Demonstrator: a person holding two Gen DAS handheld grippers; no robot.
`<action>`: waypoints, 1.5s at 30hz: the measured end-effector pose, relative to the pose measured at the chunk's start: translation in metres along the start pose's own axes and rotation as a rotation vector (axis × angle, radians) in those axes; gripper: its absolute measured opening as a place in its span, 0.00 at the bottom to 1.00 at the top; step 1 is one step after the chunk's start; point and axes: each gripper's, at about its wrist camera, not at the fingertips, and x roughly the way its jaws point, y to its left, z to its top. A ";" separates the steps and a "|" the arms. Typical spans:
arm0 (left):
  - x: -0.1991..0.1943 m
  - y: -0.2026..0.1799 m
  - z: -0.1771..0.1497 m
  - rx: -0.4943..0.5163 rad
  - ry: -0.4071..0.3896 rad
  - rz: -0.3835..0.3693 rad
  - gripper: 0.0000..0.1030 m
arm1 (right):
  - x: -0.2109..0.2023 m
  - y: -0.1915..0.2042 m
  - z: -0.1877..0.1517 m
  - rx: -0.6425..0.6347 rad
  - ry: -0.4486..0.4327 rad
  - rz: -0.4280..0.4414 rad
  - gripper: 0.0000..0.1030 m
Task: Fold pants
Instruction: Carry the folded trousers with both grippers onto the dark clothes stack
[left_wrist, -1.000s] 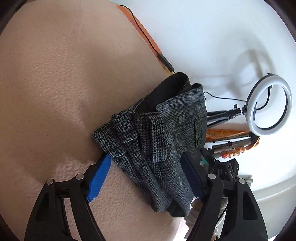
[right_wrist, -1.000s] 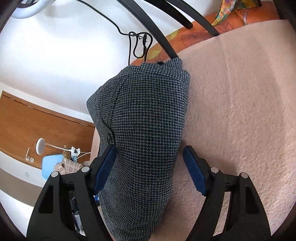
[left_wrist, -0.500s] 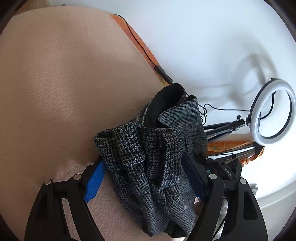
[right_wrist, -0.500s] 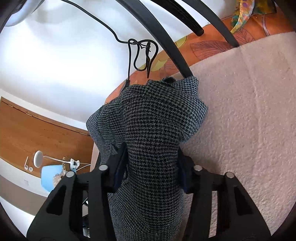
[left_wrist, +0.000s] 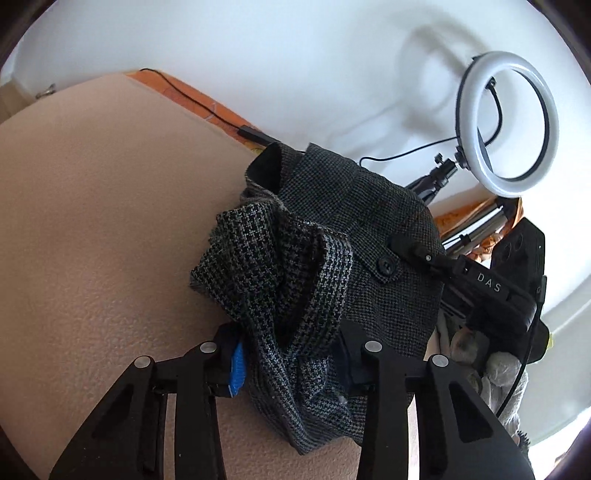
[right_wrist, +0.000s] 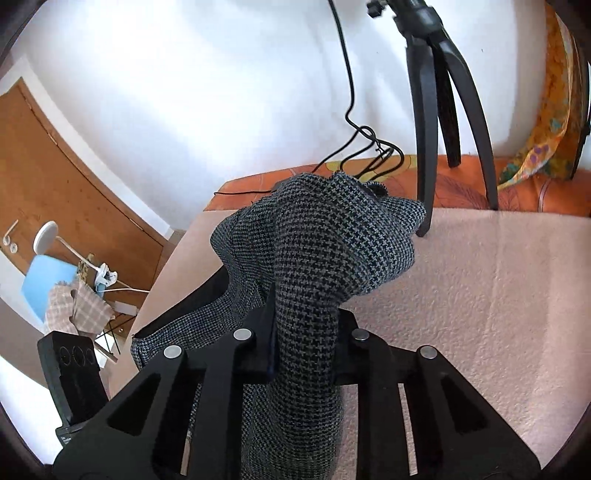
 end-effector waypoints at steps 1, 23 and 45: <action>-0.002 -0.005 -0.001 0.019 -0.002 0.000 0.35 | -0.005 0.005 0.000 -0.018 -0.007 -0.003 0.19; 0.002 -0.189 -0.061 0.332 -0.009 -0.252 0.34 | -0.200 -0.027 0.001 -0.134 -0.150 -0.177 0.19; 0.084 -0.371 -0.131 0.487 0.058 -0.392 0.34 | -0.359 -0.182 0.047 -0.130 -0.202 -0.361 0.19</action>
